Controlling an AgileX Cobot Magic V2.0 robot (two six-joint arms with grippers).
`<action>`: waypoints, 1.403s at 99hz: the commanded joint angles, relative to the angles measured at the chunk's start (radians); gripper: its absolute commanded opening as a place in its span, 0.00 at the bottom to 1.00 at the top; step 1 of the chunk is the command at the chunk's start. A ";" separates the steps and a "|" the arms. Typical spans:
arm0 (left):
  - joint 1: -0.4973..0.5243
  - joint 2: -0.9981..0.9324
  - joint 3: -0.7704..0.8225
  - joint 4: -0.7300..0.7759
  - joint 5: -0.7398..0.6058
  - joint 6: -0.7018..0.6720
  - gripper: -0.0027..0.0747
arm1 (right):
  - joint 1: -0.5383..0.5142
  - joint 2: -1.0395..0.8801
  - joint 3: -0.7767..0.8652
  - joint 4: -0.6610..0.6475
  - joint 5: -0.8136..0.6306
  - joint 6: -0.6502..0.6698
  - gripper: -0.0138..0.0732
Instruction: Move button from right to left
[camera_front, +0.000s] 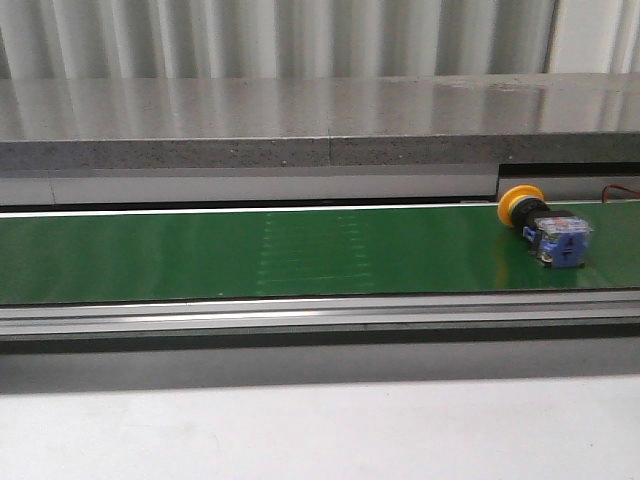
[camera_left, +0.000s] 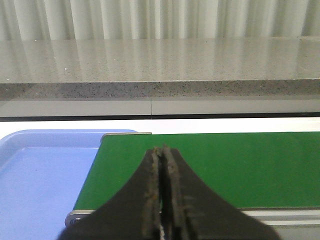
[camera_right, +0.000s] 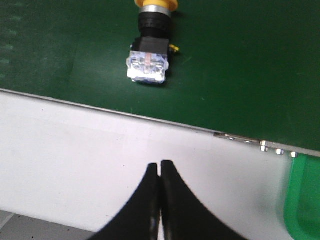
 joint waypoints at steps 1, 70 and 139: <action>-0.001 -0.032 0.039 -0.001 -0.080 -0.006 0.01 | 0.003 -0.099 0.038 -0.010 -0.085 -0.012 0.08; -0.001 -0.032 0.039 -0.001 -0.080 -0.006 0.01 | 0.003 -0.782 0.483 -0.010 -0.329 -0.013 0.08; -0.001 -0.030 -0.010 -0.001 -0.092 -0.006 0.01 | 0.003 -0.824 0.484 -0.010 -0.333 -0.013 0.08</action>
